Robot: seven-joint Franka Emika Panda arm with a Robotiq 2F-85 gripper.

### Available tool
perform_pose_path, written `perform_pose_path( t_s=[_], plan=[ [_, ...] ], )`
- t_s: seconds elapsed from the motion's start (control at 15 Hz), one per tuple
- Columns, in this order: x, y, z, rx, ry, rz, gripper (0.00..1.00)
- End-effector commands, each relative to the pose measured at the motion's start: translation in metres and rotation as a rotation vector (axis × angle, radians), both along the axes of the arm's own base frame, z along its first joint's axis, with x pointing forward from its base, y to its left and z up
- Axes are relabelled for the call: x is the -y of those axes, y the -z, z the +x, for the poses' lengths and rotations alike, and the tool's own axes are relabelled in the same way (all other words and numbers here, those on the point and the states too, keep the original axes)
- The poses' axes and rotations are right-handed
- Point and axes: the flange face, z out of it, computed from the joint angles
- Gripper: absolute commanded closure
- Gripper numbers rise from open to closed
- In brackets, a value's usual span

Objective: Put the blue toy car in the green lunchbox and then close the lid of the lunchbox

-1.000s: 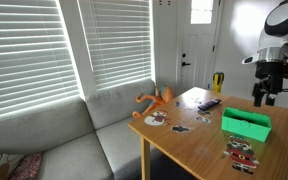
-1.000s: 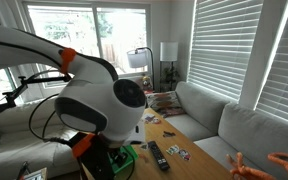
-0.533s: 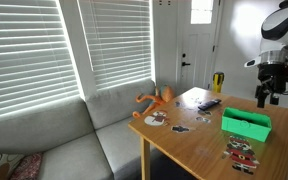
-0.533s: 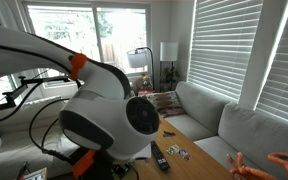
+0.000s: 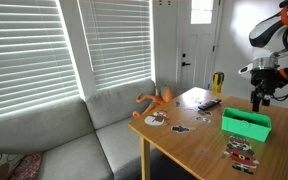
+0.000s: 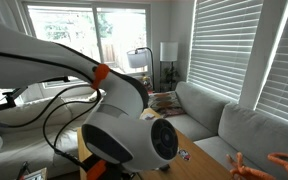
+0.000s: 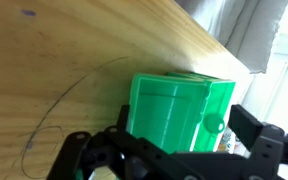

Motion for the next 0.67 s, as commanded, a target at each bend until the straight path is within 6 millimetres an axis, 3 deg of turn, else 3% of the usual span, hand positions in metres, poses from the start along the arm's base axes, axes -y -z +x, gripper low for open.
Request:
perform_pose_path(
  t_s=[0.0,0.27,0.6],
  plan=[
    [0.01,0.008,0.01,-0.059,0.037,0.055,0.0],
    [0.014,0.015,0.015,-0.101,0.06,0.07,0.0],
    [0.004,0.02,0.025,-0.128,0.069,0.13,0.0]
  ],
)
